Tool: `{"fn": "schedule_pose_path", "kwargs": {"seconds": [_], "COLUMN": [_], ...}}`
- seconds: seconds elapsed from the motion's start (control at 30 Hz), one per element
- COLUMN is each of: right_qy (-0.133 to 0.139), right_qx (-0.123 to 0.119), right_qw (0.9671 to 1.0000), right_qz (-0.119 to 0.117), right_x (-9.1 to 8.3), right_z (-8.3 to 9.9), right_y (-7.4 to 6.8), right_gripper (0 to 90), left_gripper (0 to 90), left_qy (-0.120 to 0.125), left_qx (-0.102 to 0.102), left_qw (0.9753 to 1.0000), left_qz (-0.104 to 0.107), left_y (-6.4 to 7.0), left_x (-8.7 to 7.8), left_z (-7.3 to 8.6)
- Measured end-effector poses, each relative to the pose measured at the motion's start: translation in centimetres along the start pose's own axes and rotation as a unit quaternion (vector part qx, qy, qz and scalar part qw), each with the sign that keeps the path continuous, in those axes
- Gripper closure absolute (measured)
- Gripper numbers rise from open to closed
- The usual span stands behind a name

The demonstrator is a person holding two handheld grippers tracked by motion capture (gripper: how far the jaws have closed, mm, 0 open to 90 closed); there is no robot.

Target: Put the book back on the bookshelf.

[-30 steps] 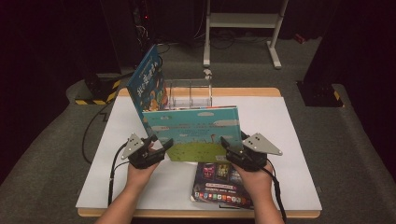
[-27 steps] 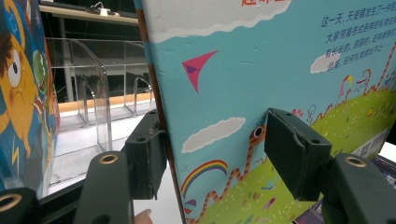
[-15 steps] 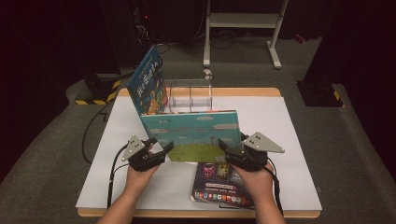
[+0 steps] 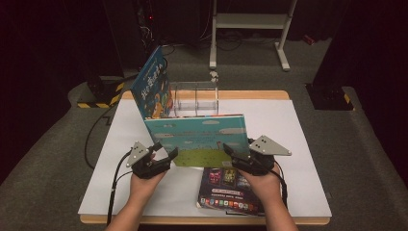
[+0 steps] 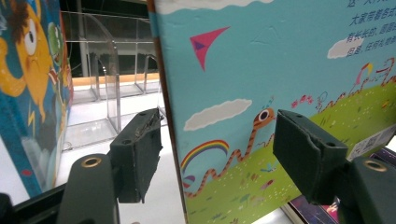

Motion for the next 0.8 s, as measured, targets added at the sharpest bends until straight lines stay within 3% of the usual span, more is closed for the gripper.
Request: {"fn": "schedule_pose_path", "kwargs": {"seconds": [0.27, 0.33, 0.4, 0.57, 0.6, 0.63, 0.77, 0.8], "right_qy": [0.015, 0.017, 0.017, 0.019, 0.019, 0.022, 0.025, 0.027], "right_qx": [-0.006, -0.011, -0.01, -0.014, -0.014, -0.013, -0.016, -0.01], "right_qw": [0.9998, 0.9997, 0.9996, 0.9993, 0.9993, 0.9993, 0.9992, 0.9992], "right_qz": [-0.011, -0.016, -0.021, -0.029, -0.029, -0.029, -0.026, -0.028], "right_x": [-0.2, -0.6, -0.7, -1.0, -1.0, -1.1, -1.3, -1.4], "right_z": [0.0, 0.0, 0.0, 0.0, 0.0, 0.0, 0.1, 0.2], "right_y": [-0.2, -0.3, -0.4, -0.8, -0.8, -0.8, -1.1, -1.1], "right_gripper": [43.1, 45.6, 46.4, 50.3, 50.3, 53.0, 60.4, 61.7], "left_gripper": [33.0, 32.9, 33.1, 33.4, 33.4, 33.4, 30.8, 30.1], "left_qy": [-0.006, -0.016, -0.031, -0.058, -0.058, -0.067, -0.075, -0.068], "left_qx": [0.001, 0.028, 0.043, 0.043, 0.043, 0.044, 0.018, 0.022], "left_qw": [0.9998, 0.9991, 0.9979, 0.9945, 0.9945, 0.9925, 0.9927, 0.993], "left_qz": [-0.017, -0.026, -0.036, -0.076, -0.076, -0.092, -0.093, -0.094], "left_y": [-1.1, -2.1, -3.2, -6.1, -6.1, -6.9, -7.4, -7.4], "left_x": [-1.4, -2.1, -2.6, -3.1, -3.1, -3.1, -3.0, -3.1], "left_z": [1.3, 2.0, 2.6, 3.9, 3.9, 4.6, 5.9, 5.8]}}
Point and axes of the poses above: each handheld gripper's, and its own axes: x roughly forward along the jaws, z roughly out of its underside, y roughly to its right, the point moved 6 cm from there along x, roughly forward along the jaws, and after that the axes turned 14 degrees about -z, right-handed, at the moved point
